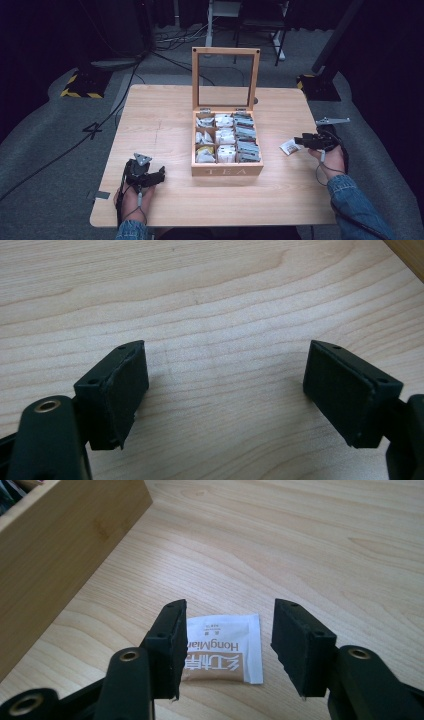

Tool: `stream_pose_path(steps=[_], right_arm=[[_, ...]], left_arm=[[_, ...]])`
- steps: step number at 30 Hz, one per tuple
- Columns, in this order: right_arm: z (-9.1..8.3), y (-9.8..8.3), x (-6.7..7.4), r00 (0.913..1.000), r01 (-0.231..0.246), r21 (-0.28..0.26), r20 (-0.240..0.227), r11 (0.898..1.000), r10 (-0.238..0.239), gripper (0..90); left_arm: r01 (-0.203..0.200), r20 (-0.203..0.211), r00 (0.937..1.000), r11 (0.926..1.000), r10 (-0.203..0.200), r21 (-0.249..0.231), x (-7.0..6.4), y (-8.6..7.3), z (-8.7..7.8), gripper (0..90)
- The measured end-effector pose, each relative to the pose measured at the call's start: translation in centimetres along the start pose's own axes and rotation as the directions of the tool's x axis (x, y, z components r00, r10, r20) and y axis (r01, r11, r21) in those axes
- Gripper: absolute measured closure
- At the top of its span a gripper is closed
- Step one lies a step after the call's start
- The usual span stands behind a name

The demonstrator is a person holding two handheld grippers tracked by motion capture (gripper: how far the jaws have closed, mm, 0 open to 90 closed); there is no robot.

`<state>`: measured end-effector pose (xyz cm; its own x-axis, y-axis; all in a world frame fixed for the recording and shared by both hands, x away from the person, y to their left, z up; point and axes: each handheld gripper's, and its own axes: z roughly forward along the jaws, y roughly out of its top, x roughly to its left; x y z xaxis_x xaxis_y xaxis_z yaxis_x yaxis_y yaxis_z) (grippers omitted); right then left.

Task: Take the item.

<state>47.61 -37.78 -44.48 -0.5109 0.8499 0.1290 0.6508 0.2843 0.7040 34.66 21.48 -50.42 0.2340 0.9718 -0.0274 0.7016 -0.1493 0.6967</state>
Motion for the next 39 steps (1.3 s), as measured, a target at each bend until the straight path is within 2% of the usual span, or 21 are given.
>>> stream_pose_path(steps=[2,5,6,9,10,12,15,16,17,18,20,24,28,32,33,39], right_arm=[[-0.1,0.1,0.1,1.0,0.006,-0.008,-0.003,1.0,-0.006,48.6],[-1.2,0.6,0.8,0.9988,0.047,-0.039,-0.011,0.998,-0.048,47.4],[-1.2,0.6,0.8,0.9988,0.047,-0.039,-0.011,0.998,-0.048,47.4],[-2.6,1.3,1.9,0.995,0.094,-0.076,-0.027,0.993,-0.096,46.0],[-2.6,1.3,1.9,0.995,0.094,-0.076,-0.027,0.993,-0.096,46.0],[-3.4,1.6,3.0,0.9907,0.123,-0.099,-0.046,0.987,-0.128,45.2],[-4.1,1.7,4.2,0.9857,0.144,-0.111,-0.072,0.983,-0.153,44.3],[-4.1,1.7,4.2,0.9857,0.144,-0.111,-0.072,0.983,-0.153,44.3],[-4.4,1.7,5.0,0.9801,0.165,-0.12,-0.091,0.979,-0.176,43.7],[-4.4,1.7,5.0,0.9801,0.165,-0.12,-0.091,0.979,-0.176,43.7],[-4.9,1.6,6.2,0.9707,0.192,-0.132,-0.12,0.972,-0.208,43.5],[-5.6,1.2,7.6,0.9616,0.199,-0.161,-0.158,0.967,-0.224,43.7],[-6.3,0.5,8.7,0.9543,0.189,-0.18,-0.198,0.965,-0.224,43.5],[-6.6,-0.2,9.4,0.9513,0.185,-0.193,-0.211,0.963,-0.225,43.2],[-6.8,-0.8,10.1,0.9499,0.197,-0.196,-0.205,0.961,-0.236,43.0],[-6.6,-2.3,12.0,0.9353,0.231,-0.196,-0.226,0.953,-0.273,42.5]], left_arm=[[0.0,0.0,1.0,1.0,0.0,0.0,0.0,0.0,0.0,18.8],[0.0,0.0,1.0,1.0,0.0,0.0,0.0,0.0,0.0,18.8],[0.0,0.0,1.0,1.0,0.0,0.0,0.0,0.0,0.0,18.8],[0.0,0.0,1.0,1.0,0.0,0.0,0.0,0.0,0.0,18.8],[0.0,0.0,1.0,1.0,0.0,0.0,0.0,0.0,0.0,18.8],[0.0,0.0,1.0,1.0,0.0,0.0,0.0,0.0,0.0,18.8],[0.0,0.0,1.0,1.0,0.0,0.0,0.0,0.0,0.0,18.8],[0.0,0.0,1.0,1.0,0.0,0.0,0.0,0.0,0.0,18.8],[0.0,0.0,1.0,1.0,0.0,0.0,0.0,0.0,0.0,18.8],[0.0,0.0,1.0,1.0,0.0,0.0,0.0,0.0,0.0,18.8],[0.0,0.0,1.0,1.0,0.0,0.0,0.0,0.0,0.0,18.8],[0.0,0.0,1.0,1.0,0.0,0.0,0.0,0.0,0.0,18.8],[0.0,0.0,1.0,1.0,0.0,0.0,0.0,0.0,0.0,18.8],[0.0,0.0,1.0,1.0,0.0,0.0,0.0,0.0,0.0,18.8],[0.0,0.0,1.0,1.0,0.0,0.0,0.0,0.0,0.0,18.8],[0.0,0.0,1.0,1.0,0.0,0.0,0.0,0.0,0.0,18.8]])
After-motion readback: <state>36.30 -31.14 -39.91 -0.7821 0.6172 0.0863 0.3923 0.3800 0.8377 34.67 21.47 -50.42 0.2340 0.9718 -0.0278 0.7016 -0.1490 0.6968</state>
